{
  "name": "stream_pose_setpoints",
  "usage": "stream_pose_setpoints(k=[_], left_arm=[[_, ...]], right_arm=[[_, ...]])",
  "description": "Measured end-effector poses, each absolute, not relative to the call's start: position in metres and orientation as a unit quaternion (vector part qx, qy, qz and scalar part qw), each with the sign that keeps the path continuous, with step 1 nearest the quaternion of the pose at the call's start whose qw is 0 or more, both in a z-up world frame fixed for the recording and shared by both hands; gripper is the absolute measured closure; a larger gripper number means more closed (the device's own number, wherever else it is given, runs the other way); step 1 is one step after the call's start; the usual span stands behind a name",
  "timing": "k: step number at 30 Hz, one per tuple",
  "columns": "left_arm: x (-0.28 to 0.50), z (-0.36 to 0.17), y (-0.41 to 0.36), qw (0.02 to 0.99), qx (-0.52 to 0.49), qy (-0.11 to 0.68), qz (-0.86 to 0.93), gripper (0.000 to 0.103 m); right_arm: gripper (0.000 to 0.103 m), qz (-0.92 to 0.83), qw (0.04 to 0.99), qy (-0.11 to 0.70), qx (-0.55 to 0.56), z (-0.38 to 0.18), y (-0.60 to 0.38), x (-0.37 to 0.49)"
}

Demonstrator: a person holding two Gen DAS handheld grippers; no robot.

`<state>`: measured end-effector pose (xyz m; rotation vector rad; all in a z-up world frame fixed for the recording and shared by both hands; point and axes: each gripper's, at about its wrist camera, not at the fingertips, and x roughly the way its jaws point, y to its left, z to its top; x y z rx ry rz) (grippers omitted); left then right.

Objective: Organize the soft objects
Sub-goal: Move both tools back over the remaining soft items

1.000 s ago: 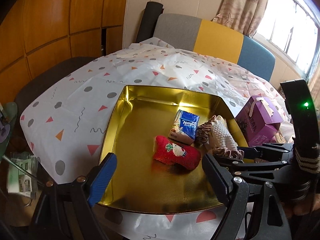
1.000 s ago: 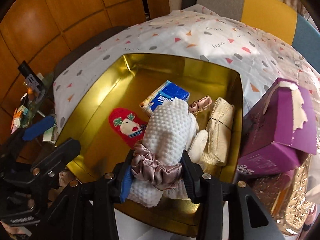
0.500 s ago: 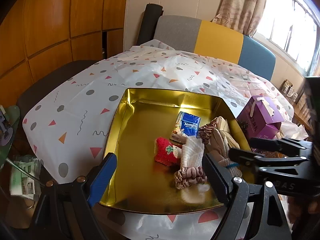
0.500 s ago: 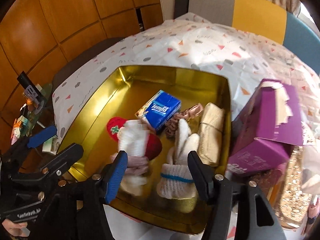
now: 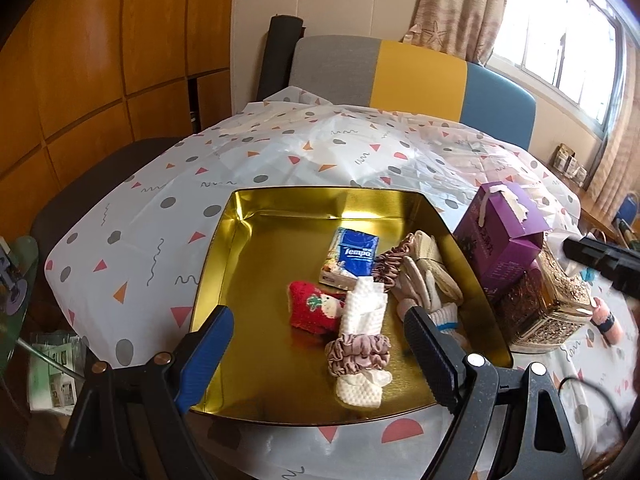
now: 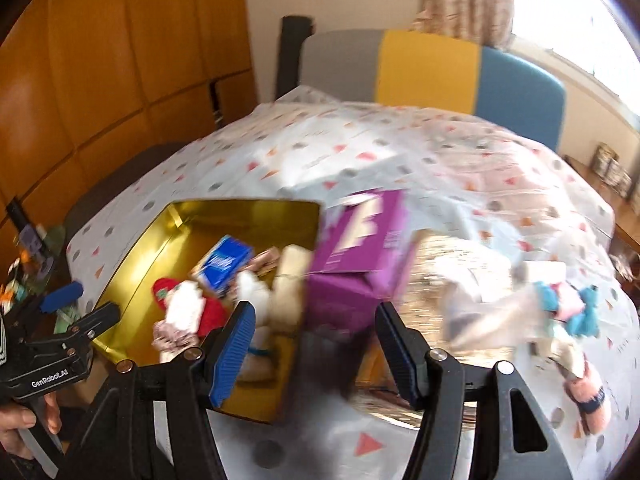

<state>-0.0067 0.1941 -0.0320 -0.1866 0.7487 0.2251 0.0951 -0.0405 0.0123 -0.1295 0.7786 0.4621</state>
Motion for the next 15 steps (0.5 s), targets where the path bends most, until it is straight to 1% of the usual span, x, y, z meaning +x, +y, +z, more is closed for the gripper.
stream_pose_setpoints(k=[6,15], left_arm=[[-0.003,-0.030,0.182,0.921,-0.078,0.369,0.101,0.015],[0.008,-0.027,0.162,0.920,-0.057,0.378,0.084,0.015]], right_arm=[[0.040,0.168,0.919,0.356,-0.031,0.028,-0.096,0.105],[0.040,0.066,0.935,0.347,0.000,0.032,-0.183,0.124]])
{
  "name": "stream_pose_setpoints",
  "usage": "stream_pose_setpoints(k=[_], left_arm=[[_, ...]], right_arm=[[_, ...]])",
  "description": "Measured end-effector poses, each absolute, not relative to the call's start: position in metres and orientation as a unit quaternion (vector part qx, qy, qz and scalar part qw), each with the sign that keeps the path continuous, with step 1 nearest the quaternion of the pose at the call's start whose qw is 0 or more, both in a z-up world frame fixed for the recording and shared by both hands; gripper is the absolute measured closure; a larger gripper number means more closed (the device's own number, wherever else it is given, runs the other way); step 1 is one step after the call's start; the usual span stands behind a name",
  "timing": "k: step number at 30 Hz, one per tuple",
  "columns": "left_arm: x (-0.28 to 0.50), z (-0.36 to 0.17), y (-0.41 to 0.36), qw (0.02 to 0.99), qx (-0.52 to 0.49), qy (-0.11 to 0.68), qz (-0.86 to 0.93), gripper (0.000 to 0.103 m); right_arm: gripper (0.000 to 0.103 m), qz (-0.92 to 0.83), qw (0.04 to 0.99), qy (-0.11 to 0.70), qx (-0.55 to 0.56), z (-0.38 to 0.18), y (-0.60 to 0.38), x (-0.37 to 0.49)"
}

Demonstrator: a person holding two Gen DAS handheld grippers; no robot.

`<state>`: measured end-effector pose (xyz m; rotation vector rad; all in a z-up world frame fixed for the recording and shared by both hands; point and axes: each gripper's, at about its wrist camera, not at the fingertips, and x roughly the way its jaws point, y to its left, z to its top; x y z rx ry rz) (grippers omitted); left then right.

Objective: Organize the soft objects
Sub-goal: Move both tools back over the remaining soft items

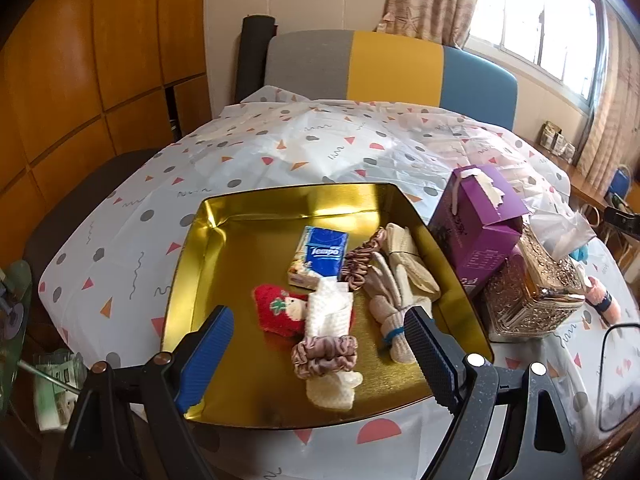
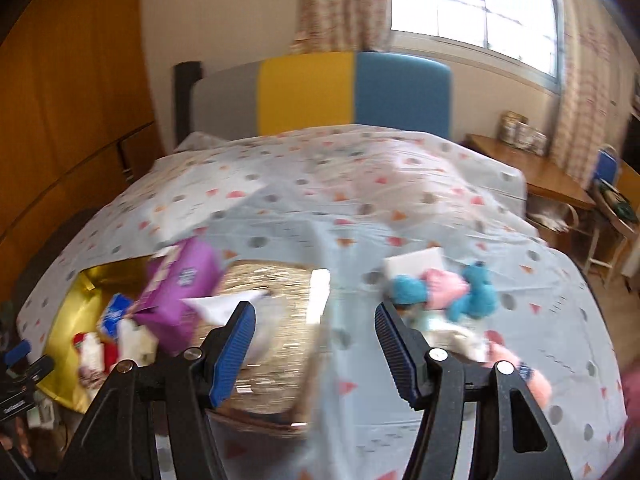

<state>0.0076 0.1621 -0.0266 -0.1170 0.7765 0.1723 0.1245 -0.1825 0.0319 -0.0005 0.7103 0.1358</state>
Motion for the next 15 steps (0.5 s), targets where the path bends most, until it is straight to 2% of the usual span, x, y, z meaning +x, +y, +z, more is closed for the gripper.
stream_pose_setpoints(k=[9,15], left_arm=[[0.023,-0.023,0.150,0.917,-0.059,0.391,0.058,0.015],[0.041,0.004,0.137,0.927,-0.050,0.370,0.039,0.015]], right_arm=[[0.040,-0.089,0.931,0.351,0.050,-0.001,-0.291,0.152],[0.040,-0.175,0.895,0.388,0.132,-0.044,-0.359,0.150]])
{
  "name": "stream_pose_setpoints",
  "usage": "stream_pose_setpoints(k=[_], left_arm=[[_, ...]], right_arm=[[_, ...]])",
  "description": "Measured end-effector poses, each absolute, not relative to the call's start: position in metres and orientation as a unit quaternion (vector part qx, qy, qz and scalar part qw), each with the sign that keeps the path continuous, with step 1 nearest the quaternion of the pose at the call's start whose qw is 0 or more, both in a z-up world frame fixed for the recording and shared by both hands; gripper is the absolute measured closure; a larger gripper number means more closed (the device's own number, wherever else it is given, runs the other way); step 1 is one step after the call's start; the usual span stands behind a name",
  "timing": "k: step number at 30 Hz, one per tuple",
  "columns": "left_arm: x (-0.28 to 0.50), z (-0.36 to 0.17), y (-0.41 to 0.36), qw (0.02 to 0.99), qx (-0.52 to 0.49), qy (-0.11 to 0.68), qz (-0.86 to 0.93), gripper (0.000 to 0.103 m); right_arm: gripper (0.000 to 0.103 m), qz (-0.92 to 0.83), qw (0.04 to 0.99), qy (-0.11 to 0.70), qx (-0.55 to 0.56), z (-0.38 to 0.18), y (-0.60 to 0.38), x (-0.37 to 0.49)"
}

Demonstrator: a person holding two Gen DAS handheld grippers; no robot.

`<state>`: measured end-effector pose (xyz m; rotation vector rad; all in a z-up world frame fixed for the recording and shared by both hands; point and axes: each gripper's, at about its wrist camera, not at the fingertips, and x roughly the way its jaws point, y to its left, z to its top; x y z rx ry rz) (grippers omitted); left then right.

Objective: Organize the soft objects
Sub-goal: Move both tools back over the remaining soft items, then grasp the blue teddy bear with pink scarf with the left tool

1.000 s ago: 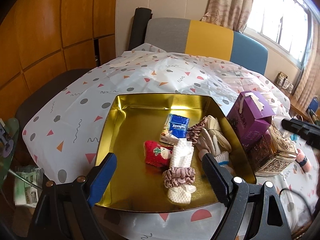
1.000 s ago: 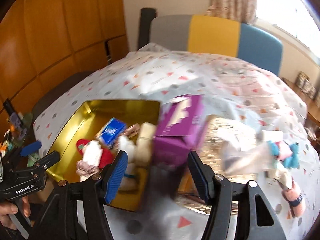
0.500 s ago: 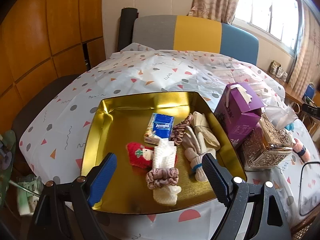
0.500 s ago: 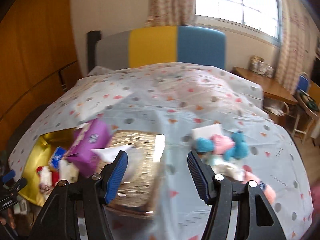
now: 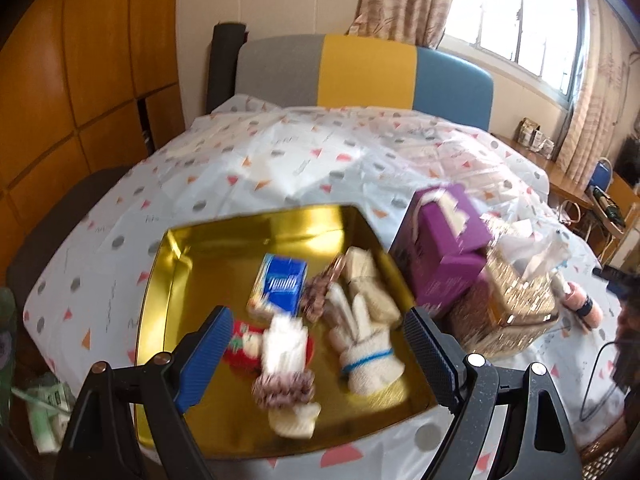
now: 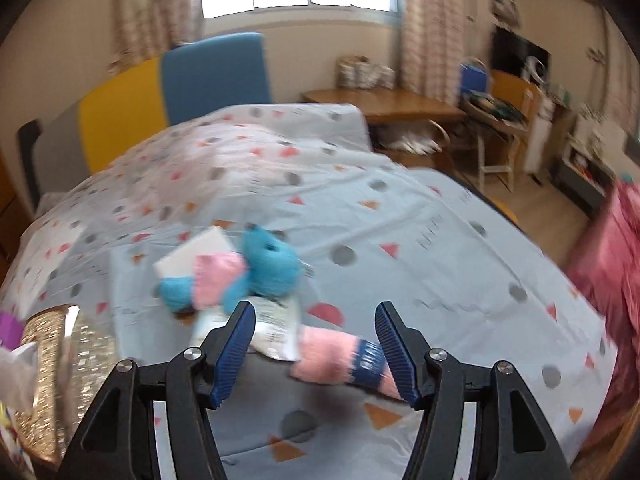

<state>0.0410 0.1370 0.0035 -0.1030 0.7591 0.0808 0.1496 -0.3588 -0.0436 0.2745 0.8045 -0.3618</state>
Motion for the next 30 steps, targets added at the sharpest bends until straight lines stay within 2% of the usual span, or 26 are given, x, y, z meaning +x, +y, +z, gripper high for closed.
stream_pose_setpoints(k=[7,11,21,26,30], left_arm=[[0.073,0.043,0.087,0.939,-0.016,0.342,-0.026,0.015],[0.096,0.057,0.044,0.933,0.002,0.351,-0.081,0.015],[0.153,0.067,-0.110,0.891,0.126,0.379,-0.217,0.016],[0.187,0.043,-0.185,0.850,0.204,0.410,-0.260,0.026],[0.215,0.009,-0.237,0.819,0.264,0.429,-0.274,0.037]], right_arm=[[0.040,-0.169,0.875,0.406,0.205,-0.052,-0.382,0.141],[0.040,-0.160,0.861,0.419,0.239,-0.059,-0.387,0.145],[0.040,-0.172,0.837,0.407,0.323,-0.064,-0.413,0.132],[0.040,-0.168,0.837,0.388,0.347,-0.059,-0.421,0.125],[0.040,-0.149,0.835,0.386,0.363,-0.058,-0.423,0.126]])
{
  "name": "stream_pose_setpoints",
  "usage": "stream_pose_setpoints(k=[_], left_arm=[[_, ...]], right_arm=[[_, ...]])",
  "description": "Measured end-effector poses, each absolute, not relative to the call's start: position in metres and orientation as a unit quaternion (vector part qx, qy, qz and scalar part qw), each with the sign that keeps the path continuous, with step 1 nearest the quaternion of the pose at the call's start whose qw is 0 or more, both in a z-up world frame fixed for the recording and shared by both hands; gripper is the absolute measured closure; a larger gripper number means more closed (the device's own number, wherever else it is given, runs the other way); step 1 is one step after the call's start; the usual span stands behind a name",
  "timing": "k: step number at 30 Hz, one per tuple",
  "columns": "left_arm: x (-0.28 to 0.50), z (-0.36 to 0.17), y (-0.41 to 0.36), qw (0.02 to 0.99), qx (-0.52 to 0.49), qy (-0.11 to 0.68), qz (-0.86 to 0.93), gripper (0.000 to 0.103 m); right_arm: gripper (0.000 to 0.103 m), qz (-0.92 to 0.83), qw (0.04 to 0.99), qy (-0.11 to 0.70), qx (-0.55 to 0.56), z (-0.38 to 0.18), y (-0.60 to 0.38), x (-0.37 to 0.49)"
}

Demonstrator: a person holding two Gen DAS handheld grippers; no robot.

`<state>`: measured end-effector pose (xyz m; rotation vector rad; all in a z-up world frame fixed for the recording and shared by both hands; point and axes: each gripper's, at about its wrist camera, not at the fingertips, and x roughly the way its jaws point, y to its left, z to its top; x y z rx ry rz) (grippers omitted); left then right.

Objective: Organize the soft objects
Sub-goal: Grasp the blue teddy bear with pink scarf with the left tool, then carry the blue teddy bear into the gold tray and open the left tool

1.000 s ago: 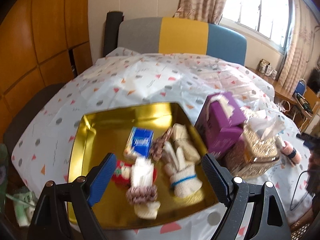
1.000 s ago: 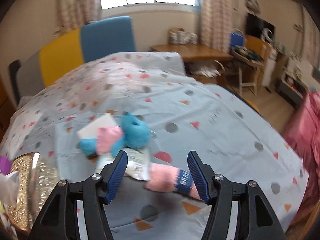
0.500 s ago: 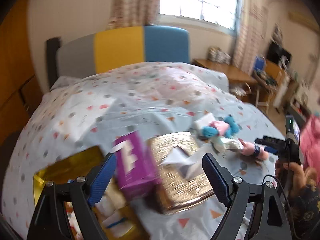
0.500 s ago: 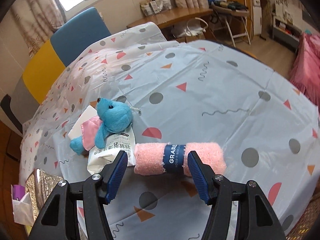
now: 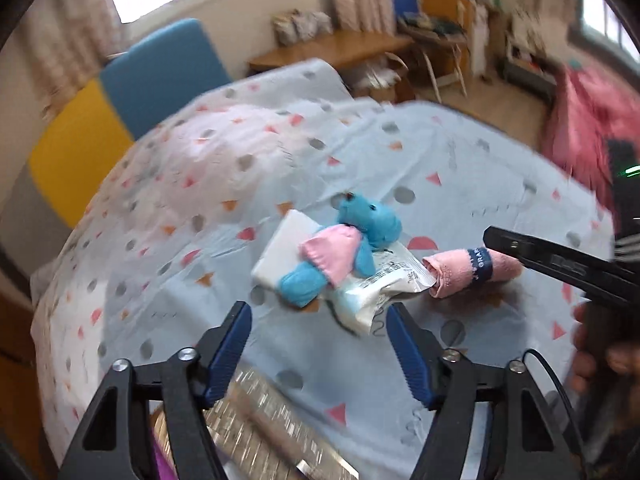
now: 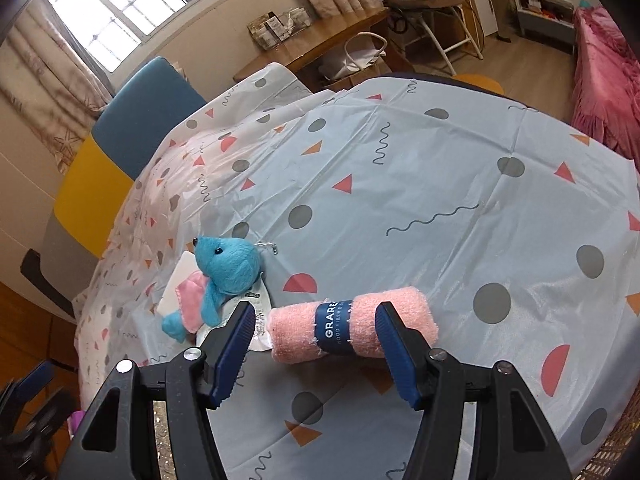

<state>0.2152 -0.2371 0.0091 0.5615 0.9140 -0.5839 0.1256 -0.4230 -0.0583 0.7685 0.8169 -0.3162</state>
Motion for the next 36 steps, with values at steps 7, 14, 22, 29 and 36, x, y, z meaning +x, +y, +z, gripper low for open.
stream_pose_setpoints(k=[7,14,22,29,36], left_arm=[[0.251,-0.036,-0.295,0.787,0.333,0.435,-0.285,0.040],[0.284,-0.081,-0.320,0.763,0.375,0.447,-0.278,0.036],[0.289,-0.104,-0.327,0.756,0.329,0.485,-0.291,0.078],[0.295,-0.067,-0.304,0.775,0.199,0.517,-0.303,0.078],[0.317,-0.018,-0.256,0.811,0.101,0.514,-0.261,0.078]], right_arm=[[0.040,-0.115,0.832,0.386,0.381,-0.059,-0.420,0.128],[0.040,-0.099,0.819,0.391,0.409,-0.066,-0.423,0.128],[0.040,-0.090,0.813,0.400,0.413,-0.071,-0.421,0.131],[0.040,-0.095,0.813,0.403,0.409,-0.071,-0.421,0.132],[0.040,-0.102,0.810,0.413,0.403,-0.075,-0.421,0.133]])
